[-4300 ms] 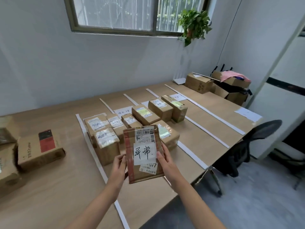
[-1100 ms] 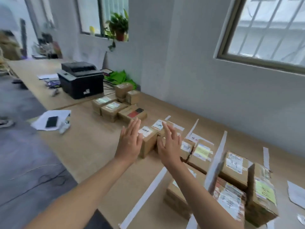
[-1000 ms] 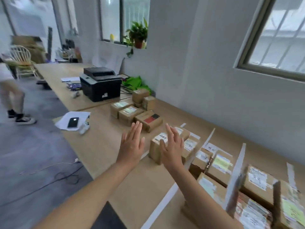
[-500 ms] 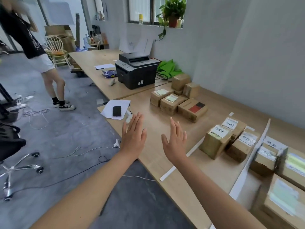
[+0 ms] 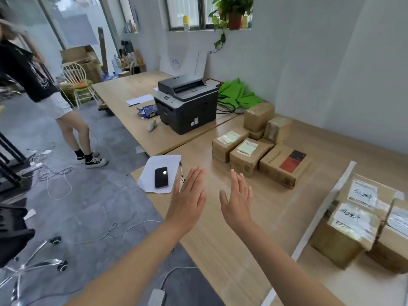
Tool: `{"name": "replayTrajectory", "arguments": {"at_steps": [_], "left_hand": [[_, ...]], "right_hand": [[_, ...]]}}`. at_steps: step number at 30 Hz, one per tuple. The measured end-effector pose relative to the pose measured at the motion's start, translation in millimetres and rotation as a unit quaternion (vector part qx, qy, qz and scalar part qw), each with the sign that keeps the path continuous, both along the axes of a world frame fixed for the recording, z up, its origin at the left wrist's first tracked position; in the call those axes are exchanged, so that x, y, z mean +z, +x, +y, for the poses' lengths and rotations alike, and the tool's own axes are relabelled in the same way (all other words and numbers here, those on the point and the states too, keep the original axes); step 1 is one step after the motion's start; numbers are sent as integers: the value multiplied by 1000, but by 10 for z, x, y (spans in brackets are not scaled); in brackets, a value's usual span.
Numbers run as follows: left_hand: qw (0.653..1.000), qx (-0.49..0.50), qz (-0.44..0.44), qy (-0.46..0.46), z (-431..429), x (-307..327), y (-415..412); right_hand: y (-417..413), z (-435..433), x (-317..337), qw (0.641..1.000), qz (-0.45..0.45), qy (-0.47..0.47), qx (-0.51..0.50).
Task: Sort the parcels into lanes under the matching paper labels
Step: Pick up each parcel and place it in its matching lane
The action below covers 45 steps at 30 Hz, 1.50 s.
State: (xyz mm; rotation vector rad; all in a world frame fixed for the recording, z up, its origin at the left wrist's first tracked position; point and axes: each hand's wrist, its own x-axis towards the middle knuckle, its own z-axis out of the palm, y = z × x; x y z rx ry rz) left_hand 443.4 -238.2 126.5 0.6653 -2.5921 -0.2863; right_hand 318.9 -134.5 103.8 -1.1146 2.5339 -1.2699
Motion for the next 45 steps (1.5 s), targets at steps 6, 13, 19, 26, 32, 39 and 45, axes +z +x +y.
{"name": "replayTrajectory", "arguments": {"at_steps": [6, 13, 19, 26, 32, 39, 45], "left_hand": [[995, 44, 2, 85, -695, -308, -481], [987, -6, -53, 155, -1206, -744, -1163], [973, -80, -64, 207, -1752, -915, -2044], [934, -133, -80, 320, -2175, -1142, -2836], [894, -131, -88, 419, -2264, -1296, -3182], [849, -109, -111, 506, -2319, -1476, -3483], [833, -66, -91, 542, -2398, -1570, -3534]], "right_hand": [[-565, -409, -238, 999, -33, 30, -30], [-1171, -613, -477, 990, -86, 73, -81], [-1742, -819, -562, 970, -142, 92, -173], [-2208, -1200, -704, 942, -230, 87, -227], [-2477, -1561, -866, 913, -305, 66, -264], [-2739, -1751, -1087, 891, -335, 44, -302], [-2826, -1774, -1198, 868, -357, 25, -344]]}}
